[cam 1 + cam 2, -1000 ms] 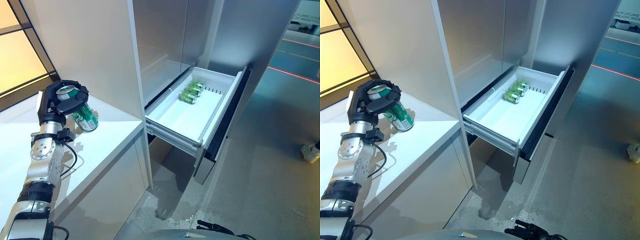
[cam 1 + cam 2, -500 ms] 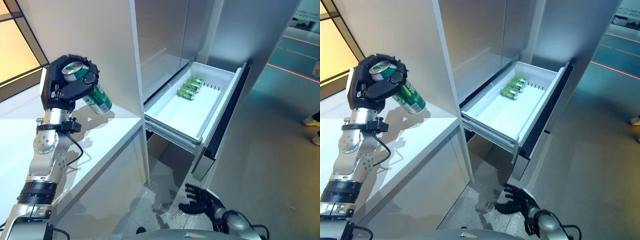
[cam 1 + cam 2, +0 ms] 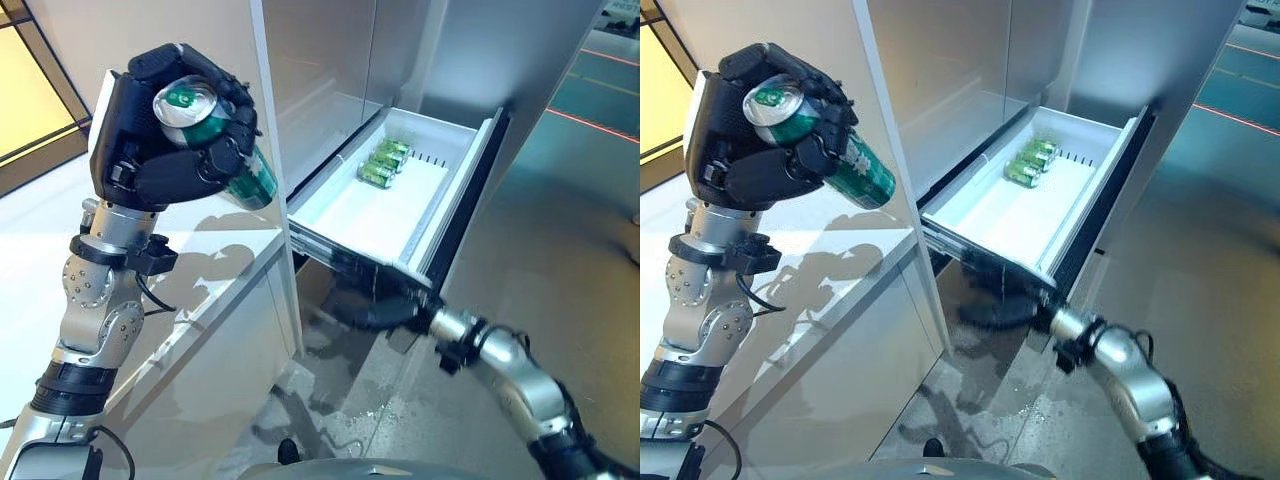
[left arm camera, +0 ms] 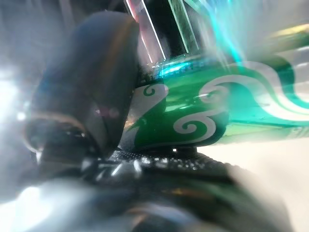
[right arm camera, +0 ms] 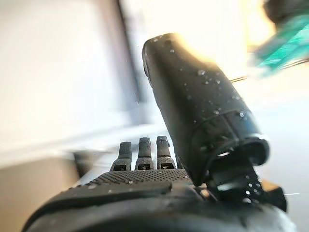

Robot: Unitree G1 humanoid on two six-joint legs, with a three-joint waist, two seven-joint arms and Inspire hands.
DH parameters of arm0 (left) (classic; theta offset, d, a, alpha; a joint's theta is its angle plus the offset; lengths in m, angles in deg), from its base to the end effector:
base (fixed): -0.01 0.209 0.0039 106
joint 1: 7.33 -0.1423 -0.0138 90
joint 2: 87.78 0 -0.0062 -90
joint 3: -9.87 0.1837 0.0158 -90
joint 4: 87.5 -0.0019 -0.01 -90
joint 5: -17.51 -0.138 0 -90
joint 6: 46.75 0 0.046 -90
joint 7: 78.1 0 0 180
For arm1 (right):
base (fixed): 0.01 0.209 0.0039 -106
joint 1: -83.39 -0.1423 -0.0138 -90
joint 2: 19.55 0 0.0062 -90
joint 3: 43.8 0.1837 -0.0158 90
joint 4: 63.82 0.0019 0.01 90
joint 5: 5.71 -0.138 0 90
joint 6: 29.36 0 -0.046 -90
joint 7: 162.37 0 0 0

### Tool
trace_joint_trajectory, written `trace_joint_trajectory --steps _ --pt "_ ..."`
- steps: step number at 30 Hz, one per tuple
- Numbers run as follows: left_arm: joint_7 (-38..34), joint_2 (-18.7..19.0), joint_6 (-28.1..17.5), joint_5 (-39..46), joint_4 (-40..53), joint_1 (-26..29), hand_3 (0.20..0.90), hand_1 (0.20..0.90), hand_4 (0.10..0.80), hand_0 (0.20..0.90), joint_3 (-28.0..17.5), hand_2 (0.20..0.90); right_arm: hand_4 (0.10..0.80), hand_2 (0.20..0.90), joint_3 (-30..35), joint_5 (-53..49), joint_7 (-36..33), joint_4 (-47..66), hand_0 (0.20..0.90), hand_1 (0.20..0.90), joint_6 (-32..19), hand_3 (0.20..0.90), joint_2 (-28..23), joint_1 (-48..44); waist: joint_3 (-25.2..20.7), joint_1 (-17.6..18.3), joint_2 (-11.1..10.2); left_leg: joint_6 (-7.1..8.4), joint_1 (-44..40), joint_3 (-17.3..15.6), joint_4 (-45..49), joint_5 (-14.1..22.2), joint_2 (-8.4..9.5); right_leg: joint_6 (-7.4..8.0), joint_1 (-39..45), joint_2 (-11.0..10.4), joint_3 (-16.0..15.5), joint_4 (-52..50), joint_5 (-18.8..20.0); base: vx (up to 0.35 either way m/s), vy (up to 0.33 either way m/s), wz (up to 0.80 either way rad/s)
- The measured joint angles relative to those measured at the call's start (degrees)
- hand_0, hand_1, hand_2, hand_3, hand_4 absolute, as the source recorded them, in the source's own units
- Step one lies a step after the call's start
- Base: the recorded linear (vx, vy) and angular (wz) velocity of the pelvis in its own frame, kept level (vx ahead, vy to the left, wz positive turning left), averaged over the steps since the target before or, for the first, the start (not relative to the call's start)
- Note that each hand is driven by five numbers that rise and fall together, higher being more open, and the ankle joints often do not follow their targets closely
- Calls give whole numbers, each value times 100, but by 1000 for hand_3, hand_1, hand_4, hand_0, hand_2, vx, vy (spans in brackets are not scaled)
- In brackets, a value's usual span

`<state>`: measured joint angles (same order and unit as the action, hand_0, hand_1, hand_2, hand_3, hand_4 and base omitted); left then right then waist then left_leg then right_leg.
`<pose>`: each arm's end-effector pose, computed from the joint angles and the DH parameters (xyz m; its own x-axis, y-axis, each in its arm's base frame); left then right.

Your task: Put drinks into fridge and close the fridge

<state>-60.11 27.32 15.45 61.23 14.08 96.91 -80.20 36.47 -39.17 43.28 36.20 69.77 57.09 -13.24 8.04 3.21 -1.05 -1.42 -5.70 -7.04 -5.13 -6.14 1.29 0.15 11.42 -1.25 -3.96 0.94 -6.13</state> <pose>0.2205 0.2376 0.1916 0.5318 -0.4346 0.7268 0.3926 0.8870 0.2430 0.2198 -0.1904 0.0973 0.7486 0.6619 0.0384 -0.6630 0.7477 0.0367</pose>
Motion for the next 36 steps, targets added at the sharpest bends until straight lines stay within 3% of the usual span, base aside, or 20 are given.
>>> trace_joint_trajectory --steps 5,11,22,36 --pt "461 1 258 10 259 3 200 300 100 300 368 300 800 900 -124 -263 -166 481 900 900 -208 900 3 -651 42 -75 78 0 -1 10 2 0 3 0 6 3 -2 4 1 0 0 0" --pt "568 1 789 5 357 225 200 300 100 300 997 300 800 900 -746 -262 -385 370 900 900 225 900 -85 -710 43 -165 82 0 -5 10 2 0 6 0 16 2 -6 8 0 0 0 0" --pt "599 16 1065 -7 371 811 200 300 100 300 1515 300 800 900 -1220 -357 -399 357 900 900 623 900 -436 -1235 42 -174 80 1 -5 46 3 -1 14 0 35 2 -35 19 1 0 0 0" --pt "565 -71 1432 -26 336 938 200 300 100 300 1588 300 800 900 -1567 -611 -1090 298 900 900 587 900 -450 -1381 41 -179 79 0 -50 79 3 -1 27 0 108 0 -60 62 1 -1 -1 0"
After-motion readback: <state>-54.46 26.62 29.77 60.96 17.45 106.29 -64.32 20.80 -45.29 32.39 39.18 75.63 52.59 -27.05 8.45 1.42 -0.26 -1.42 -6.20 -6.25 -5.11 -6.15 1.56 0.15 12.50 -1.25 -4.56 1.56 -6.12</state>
